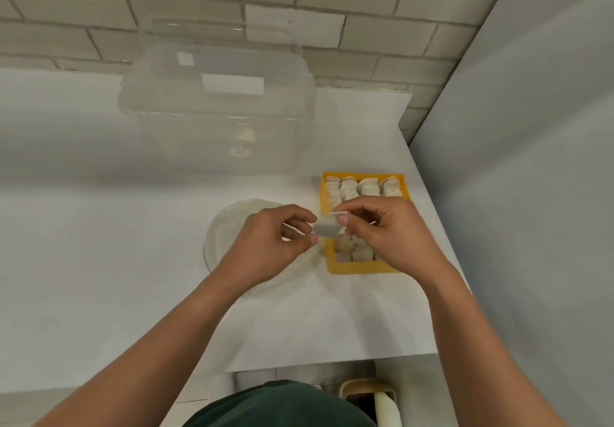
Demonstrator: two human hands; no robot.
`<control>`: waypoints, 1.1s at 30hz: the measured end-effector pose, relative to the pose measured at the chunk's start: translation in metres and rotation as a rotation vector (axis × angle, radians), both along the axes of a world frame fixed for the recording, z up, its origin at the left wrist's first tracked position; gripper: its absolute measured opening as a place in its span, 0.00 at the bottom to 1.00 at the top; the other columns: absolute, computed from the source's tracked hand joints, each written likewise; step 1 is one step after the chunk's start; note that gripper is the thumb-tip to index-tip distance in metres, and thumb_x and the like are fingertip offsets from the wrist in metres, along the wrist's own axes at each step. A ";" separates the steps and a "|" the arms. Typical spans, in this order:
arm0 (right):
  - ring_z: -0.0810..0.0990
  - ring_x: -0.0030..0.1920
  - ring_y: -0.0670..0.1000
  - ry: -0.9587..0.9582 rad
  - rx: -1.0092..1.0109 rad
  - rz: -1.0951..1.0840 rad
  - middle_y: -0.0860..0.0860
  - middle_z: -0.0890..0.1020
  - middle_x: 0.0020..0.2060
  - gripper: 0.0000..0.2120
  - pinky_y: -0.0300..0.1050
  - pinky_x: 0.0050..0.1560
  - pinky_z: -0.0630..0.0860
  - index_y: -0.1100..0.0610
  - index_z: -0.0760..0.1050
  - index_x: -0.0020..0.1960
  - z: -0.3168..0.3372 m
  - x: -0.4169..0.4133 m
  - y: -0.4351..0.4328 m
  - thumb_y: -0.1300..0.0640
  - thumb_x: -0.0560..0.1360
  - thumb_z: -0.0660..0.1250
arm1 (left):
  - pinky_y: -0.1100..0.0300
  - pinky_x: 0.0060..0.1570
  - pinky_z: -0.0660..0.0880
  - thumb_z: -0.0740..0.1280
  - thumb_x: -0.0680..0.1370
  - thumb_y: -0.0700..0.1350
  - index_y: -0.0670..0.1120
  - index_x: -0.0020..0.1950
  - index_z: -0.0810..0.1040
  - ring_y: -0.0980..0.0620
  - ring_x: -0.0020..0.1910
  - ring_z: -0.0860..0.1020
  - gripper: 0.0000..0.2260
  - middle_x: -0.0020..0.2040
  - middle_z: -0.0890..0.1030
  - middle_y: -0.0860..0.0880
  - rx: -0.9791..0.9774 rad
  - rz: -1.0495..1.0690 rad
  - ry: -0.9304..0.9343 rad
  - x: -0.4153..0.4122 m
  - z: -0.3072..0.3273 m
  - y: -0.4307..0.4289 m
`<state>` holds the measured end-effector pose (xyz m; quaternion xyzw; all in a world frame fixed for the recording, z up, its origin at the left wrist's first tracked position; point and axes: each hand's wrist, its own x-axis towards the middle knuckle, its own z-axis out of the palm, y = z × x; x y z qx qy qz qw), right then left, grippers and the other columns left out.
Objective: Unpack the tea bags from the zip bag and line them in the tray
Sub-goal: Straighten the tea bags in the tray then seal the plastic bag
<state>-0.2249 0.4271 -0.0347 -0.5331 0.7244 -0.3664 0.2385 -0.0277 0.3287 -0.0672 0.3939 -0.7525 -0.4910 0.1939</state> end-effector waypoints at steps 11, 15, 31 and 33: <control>0.83 0.43 0.43 0.348 0.102 -0.189 0.39 0.85 0.42 0.06 0.31 0.45 0.73 0.46 0.85 0.54 -0.016 -0.117 0.058 0.53 0.80 0.71 | 0.55 0.65 0.77 0.78 0.74 0.52 0.48 0.79 0.68 0.51 0.66 0.77 0.36 0.75 0.69 0.51 -0.119 -0.078 -0.168 -0.062 -0.032 0.046; 0.80 0.45 0.36 0.336 0.307 -0.032 0.38 0.86 0.47 0.06 0.26 0.45 0.69 0.45 0.86 0.54 -0.026 -0.133 0.062 0.53 0.80 0.71 | 0.50 0.70 0.74 0.77 0.75 0.52 0.47 0.80 0.66 0.48 0.71 0.74 0.37 0.78 0.66 0.50 -0.135 -0.025 -0.196 -0.069 -0.036 0.051; 0.71 0.65 0.50 0.606 0.282 0.017 0.43 0.72 0.67 0.20 0.51 0.56 0.79 0.47 0.76 0.68 -0.059 -0.126 0.058 0.51 0.77 0.73 | 0.57 0.71 0.67 0.73 0.79 0.47 0.43 0.81 0.64 0.44 0.75 0.71 0.33 0.78 0.69 0.45 -0.241 0.013 -0.323 -0.079 -0.041 0.059; 0.69 0.66 0.50 0.661 0.300 0.014 0.43 0.70 0.69 0.15 0.52 0.55 0.79 0.47 0.79 0.64 -0.061 -0.128 0.057 0.46 0.79 0.70 | 0.58 0.71 0.65 0.73 0.80 0.47 0.43 0.81 0.63 0.45 0.76 0.69 0.33 0.79 0.67 0.45 -0.236 0.016 -0.325 -0.080 -0.040 0.060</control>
